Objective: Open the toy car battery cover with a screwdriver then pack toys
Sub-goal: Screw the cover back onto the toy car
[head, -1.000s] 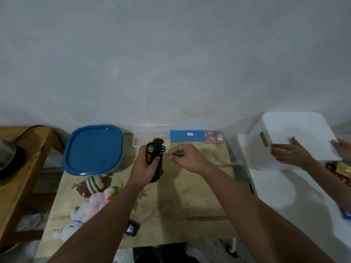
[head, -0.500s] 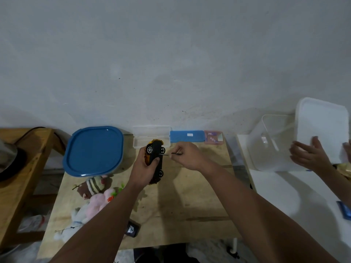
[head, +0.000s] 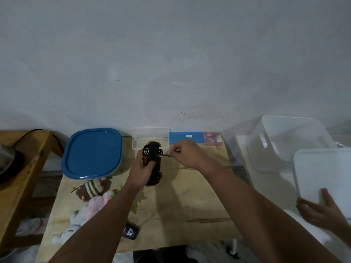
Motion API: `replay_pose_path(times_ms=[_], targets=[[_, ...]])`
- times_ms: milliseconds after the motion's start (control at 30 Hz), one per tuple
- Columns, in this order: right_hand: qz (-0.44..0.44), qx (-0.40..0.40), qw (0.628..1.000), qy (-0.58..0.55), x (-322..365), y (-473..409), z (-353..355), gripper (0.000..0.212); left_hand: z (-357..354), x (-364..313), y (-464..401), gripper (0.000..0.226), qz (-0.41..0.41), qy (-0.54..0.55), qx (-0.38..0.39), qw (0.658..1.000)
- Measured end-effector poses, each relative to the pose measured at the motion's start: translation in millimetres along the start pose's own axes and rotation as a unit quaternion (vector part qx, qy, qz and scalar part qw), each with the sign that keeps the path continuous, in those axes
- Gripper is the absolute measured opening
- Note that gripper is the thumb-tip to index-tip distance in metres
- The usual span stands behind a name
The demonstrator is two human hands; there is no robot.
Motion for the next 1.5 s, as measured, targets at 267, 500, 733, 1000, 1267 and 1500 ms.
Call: replay_pose_path(times_ms=[267, 500, 733, 1000, 1267, 1500], targets=[[0.005, -0.001, 1.0, -0.024, 1.5, -0.7, 3.3, 0.015, 2.8, -3.4, -5.3, 0.043, 0.006, 0.006, -0.004, 1.0], [0.013, -0.007, 1.0, -0.005, 7.6, 2.1, 7.8, 0.02, 4.5, -6.6, -7.9, 0.04, 0.001, 0.009, -0.008, 1.0], [0.032, -0.031, 0.999, 0.028, 17.5, 6.0, 12.5, 0.033, 9.1, -9.8, -10.0, 0.041, -0.004, 0.019, -0.011, 1.0], [0.016, -0.041, 0.999, -0.001, 16.4, 6.5, 14.1, 0.034, 13.3, -14.8, -7.5, 0.039, -0.005, 0.035, -0.017, 0.999], [0.013, -0.048, 0.999, -0.014, 16.6, 10.4, 11.5, 0.027, 13.6, -18.8, -4.7, 0.039, -0.013, 0.042, -0.021, 0.999], [0.011, -0.057, 0.998, -0.011, 22.1, 15.0, 12.2, 0.033, 13.3, -24.0, 1.3, 0.04, -0.018, 0.054, -0.018, 0.998]])
Point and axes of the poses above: each hand's wrist, its own y-axis away from the middle knuckle, its own z-axis out of the back of the hand, x = y × z, the point moved 9 cm from there along -y, towards the middle knuckle, and after that the axes turned 5 degrees about -z, right-handed, at the moved point
